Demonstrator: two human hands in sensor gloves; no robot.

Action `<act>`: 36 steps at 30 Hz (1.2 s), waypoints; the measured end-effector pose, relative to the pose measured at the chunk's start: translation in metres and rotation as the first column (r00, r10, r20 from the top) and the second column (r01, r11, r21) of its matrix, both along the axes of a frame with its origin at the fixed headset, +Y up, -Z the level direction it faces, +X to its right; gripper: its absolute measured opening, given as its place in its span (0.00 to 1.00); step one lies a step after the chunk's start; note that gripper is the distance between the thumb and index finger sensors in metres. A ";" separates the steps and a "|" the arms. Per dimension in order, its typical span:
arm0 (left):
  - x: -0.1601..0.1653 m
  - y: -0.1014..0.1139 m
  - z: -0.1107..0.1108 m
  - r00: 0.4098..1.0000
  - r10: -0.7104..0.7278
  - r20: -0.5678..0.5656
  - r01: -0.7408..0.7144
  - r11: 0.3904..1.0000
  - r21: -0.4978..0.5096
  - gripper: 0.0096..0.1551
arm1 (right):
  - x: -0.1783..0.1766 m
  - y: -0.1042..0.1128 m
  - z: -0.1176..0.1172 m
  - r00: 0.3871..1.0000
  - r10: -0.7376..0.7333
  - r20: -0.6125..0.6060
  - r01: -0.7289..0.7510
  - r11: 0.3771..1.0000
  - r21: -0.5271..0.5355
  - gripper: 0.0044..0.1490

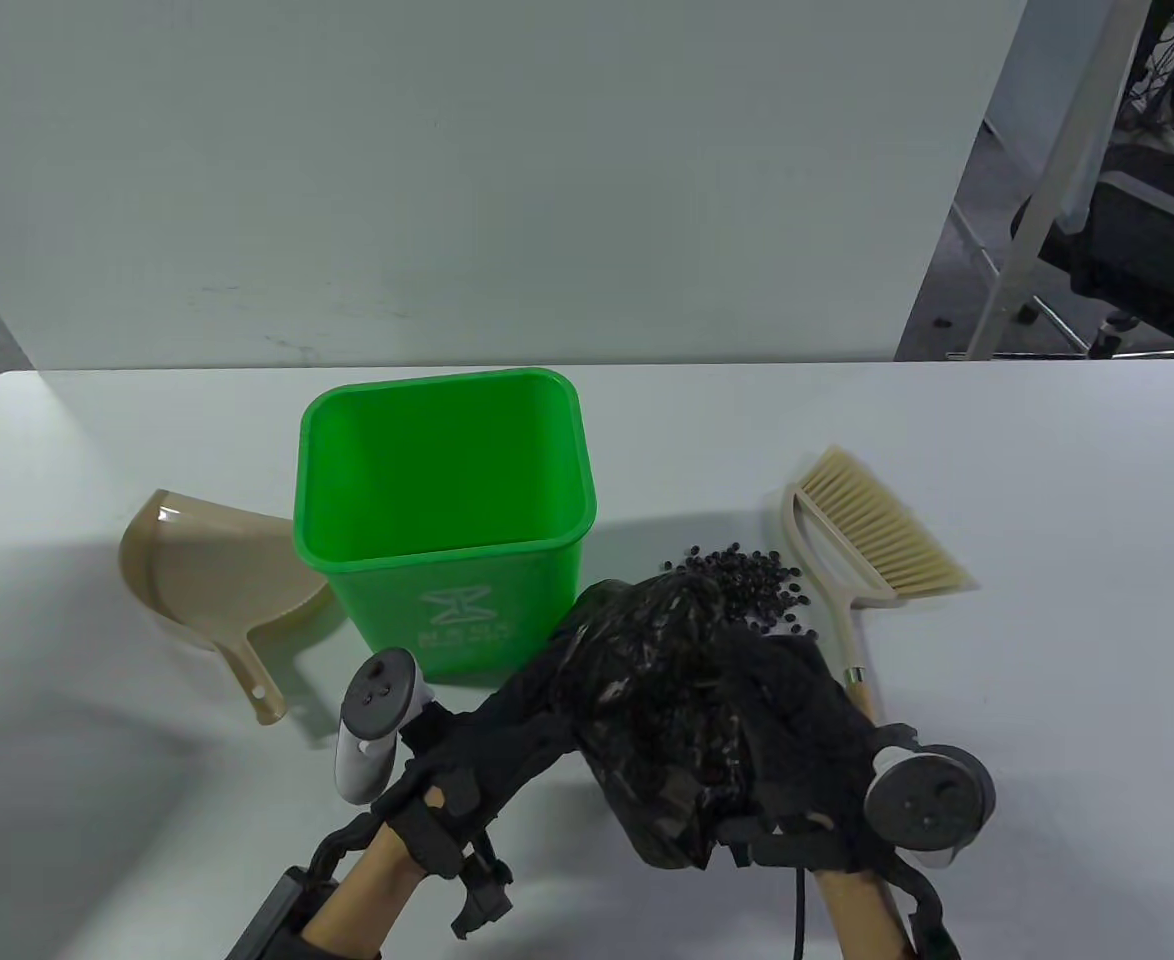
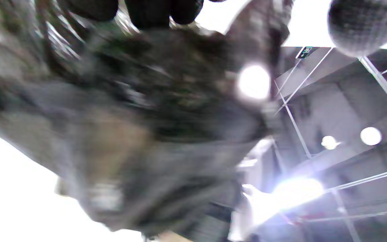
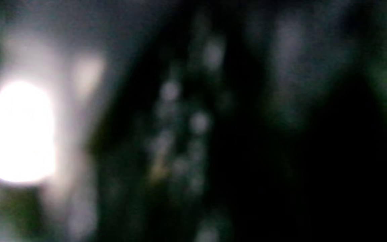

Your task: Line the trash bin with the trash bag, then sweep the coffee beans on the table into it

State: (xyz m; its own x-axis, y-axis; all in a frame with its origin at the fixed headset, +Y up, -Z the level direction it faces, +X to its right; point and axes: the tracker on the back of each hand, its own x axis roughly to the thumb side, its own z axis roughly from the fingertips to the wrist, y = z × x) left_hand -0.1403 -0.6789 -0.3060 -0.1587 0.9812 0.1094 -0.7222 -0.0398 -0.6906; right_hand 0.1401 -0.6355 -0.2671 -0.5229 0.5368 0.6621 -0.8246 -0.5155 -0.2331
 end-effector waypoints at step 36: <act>-0.046 0.035 0.012 0.382 -0.383 -0.841 0.831 0.540 0.131 0.27 | 0.071 0.026 0.014 0.921 0.023 0.389 0.027 0.992 -0.122 0.44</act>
State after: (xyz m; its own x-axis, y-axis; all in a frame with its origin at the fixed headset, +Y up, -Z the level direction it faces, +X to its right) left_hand -0.1863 -0.6443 -0.2941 0.7991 0.5091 0.3196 -0.5881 0.7725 0.2397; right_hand 0.2112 -0.6095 -0.2535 -0.7245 0.6019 0.3359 -0.6826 -0.5590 -0.4708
